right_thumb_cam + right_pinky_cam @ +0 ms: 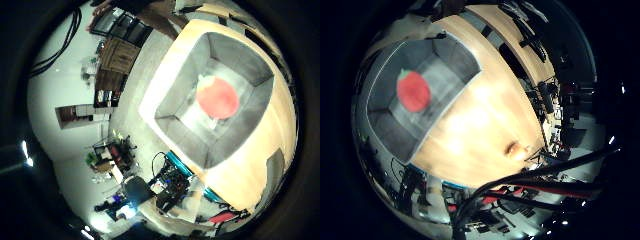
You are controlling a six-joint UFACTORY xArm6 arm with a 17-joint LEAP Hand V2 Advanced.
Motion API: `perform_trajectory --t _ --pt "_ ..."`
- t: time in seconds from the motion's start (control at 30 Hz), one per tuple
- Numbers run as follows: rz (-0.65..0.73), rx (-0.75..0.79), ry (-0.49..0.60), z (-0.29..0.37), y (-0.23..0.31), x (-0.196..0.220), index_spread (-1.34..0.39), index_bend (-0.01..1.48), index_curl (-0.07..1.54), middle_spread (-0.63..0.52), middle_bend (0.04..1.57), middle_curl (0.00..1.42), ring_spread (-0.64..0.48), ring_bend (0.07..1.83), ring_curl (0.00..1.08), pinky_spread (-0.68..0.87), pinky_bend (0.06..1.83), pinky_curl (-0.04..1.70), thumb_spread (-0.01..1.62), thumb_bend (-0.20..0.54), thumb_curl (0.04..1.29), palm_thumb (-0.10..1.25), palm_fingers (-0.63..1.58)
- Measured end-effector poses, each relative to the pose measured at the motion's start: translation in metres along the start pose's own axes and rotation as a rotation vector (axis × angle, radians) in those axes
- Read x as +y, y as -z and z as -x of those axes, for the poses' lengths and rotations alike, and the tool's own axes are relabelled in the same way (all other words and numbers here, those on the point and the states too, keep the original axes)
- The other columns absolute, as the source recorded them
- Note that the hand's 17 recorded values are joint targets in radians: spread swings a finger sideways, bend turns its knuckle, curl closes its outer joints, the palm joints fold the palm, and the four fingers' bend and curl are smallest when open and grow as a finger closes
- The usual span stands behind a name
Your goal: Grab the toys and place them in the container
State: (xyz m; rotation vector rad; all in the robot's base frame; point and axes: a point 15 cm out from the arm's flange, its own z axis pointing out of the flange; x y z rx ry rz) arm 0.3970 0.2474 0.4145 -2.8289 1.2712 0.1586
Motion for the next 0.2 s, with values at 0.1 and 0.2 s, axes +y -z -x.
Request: perform_trajectory --t 0.1,0.2 --pt "-0.001 0.000 0.005 0.0005 0.0001 -0.0005 -0.50 0.18 0.53 -0.17 0.44 0.36 -0.03 0.68 0.25 0.35 0.88 0.31 0.79 -0.036 0.28 0.03 0.13" --pt "-0.002 -0.001 0.006 0.0009 0.0001 -0.0005 -0.49 0.18 0.49 -0.16 0.41 0.35 -0.02 0.66 0.24 0.39 0.87 0.30 0.79 -0.035 0.29 0.03 0.16"
